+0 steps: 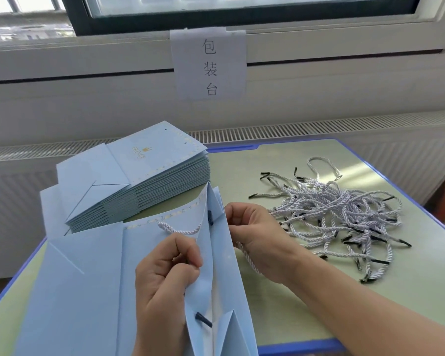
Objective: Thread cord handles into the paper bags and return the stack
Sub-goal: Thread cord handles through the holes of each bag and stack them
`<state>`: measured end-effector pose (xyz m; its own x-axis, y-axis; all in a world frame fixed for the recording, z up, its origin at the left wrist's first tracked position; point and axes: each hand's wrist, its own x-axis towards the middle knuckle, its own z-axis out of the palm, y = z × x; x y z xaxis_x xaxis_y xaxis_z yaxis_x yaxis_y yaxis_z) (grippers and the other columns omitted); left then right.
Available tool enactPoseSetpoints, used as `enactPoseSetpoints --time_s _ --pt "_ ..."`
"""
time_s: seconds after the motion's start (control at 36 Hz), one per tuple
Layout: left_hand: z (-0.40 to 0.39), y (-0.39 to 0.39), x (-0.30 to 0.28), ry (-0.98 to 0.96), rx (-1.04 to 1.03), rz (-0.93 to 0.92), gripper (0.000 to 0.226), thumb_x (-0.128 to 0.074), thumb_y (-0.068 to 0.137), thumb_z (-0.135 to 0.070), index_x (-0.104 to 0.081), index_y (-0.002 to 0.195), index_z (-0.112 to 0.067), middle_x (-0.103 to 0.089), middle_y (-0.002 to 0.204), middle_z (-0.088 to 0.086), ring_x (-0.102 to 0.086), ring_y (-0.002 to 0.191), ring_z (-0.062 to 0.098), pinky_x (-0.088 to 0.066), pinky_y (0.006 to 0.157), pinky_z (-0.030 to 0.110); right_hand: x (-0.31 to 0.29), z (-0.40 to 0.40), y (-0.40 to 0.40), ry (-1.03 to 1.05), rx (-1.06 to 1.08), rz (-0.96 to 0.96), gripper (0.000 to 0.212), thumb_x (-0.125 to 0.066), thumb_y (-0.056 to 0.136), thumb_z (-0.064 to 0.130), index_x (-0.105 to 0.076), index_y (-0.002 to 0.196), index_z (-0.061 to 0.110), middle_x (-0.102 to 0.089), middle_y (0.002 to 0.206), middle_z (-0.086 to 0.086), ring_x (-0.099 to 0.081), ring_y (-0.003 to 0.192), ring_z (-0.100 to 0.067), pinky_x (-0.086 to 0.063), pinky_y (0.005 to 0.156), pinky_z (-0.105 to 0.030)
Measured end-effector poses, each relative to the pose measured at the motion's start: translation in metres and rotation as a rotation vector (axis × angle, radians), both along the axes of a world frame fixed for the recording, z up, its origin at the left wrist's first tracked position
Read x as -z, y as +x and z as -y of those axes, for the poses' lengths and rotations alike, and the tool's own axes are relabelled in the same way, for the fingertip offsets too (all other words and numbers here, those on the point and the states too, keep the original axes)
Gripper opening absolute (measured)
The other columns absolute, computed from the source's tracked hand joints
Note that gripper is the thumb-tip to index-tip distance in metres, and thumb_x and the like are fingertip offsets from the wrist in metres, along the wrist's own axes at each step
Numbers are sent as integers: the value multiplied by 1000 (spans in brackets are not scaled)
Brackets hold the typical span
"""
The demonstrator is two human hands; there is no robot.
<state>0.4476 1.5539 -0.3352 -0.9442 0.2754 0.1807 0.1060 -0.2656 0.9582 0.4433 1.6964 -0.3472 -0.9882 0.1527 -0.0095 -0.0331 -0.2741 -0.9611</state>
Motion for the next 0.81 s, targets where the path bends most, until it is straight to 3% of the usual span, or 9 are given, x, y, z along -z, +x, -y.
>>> enactPoseSetpoints --time_s 0.08,0.17,0.22,0.28,0.39,0.47,0.53,0.64,0.81 --pt "0 -1 1 8 -1 15 17 -42 51 -2 -52 49 -16 -41 61 12 -25 62 26 -15 57 34 -7 -1 5 -117 -12 28 10 -59 84 -10 -64 81 -1 -66 70 -10 -61 54 -11 -49 53 -17" --pt "-1 -1 1 -3 8 13 16 -42 52 -2 -52 50 -15 -40 60 10 -26 60 22 -16 57 34 -17 -3 10 -190 -6 80 24 -54 92 6 -60 107 -12 -63 84 -18 -59 58 -15 -51 53 -18" --pt "-2 -1 1 -11 7 15 16 -42 52 -2 -52 49 -16 -40 61 11 -27 60 22 -16 57 34 -23 -4 14 -145 -7 74 42 -65 87 20 -56 118 -8 -62 89 -19 -58 65 -18 -53 57 -19" --pt "-2 -2 2 -15 6 15 16 -43 52 -2 -51 49 -16 -40 61 10 -27 59 21 -17 56 33 -23 -3 18 26 28 58 47 -72 81 14 -52 123 10 -68 89 -16 -64 70 -20 -55 65 -24" --pt "-3 -4 4 -33 5 15 15 -43 53 -3 -52 50 -15 -39 57 4 -28 56 18 -18 55 31 -15 8 24 444 158 -54 41 -60 81 4 -42 106 30 -71 90 -8 -65 81 -36 -54 72 -47" --pt "-2 -5 4 -40 -3 23 15 -43 53 -4 -52 50 -16 -39 57 2 -30 54 15 -22 52 28 -9 11 22 728 230 -102 30 -55 82 4 -41 87 30 -56 70 10 -46 55 -16 -38 53 -29" --pt "-1 -5 3 -24 -7 54 15 -43 53 -4 -51 49 -16 -40 58 4 -31 55 15 -22 52 27 -9 12 21 779 239 -97 29 -55 82 2 -44 84 29 -49 66 8 -37 52 -9 -31 53 -22" --pt "1 -5 -1 50 0 160 14 -42 51 -3 -50 48 -15 -39 59 8 -32 51 16 -27 45 20 -14 13 20 769 216 -75 31 -52 82 0 -56 89 30 -58 72 -15 -40 55 -12 -35 53 -26" --pt "1 -5 -3 71 23 197 12 -42 50 -3 -49 48 -13 -37 58 7 -33 46 14 -28 41 14 -18 14 16 882 234 -22 25 -59 81 6 -58 84 31 -45 54 13 -40 52 -4 -29 50 -15"
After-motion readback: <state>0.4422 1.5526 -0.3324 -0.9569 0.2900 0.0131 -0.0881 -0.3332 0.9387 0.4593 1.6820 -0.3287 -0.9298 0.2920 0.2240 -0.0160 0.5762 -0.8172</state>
